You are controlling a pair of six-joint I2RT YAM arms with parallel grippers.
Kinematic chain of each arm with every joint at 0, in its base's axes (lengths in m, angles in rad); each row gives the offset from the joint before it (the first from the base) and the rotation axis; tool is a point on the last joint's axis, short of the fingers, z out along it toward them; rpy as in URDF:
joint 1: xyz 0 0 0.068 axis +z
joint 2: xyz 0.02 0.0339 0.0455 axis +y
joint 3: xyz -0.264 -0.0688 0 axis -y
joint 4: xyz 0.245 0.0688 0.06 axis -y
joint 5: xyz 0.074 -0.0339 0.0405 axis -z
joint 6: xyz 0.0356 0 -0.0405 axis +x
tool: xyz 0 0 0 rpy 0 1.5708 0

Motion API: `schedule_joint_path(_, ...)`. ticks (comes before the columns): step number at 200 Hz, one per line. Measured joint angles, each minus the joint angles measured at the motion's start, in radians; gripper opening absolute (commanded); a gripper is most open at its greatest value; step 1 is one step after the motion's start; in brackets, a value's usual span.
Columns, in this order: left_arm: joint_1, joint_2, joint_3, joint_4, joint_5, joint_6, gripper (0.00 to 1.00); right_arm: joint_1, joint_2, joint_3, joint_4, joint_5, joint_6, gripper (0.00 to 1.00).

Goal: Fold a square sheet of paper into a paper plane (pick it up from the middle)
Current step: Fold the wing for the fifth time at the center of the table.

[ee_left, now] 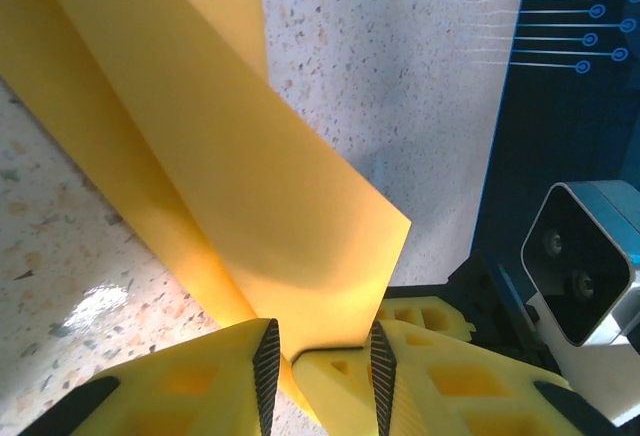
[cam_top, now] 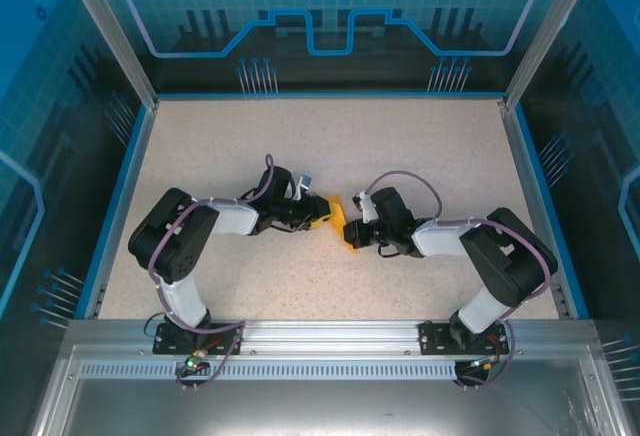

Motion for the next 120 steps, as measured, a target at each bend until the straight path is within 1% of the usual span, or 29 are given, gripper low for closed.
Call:
schedule_joint_path(49,-0.013,0.022,0.000,0.039,0.003,0.000,0.32,-0.022,0.042,0.000,0.036,-0.075,0.051,0.06)
schedule_joint_path(120,-0.019,0.038,0.000,0.053,0.013,0.000,0.32,-0.030,0.082,0.000,0.068,-0.127,0.094,0.07)
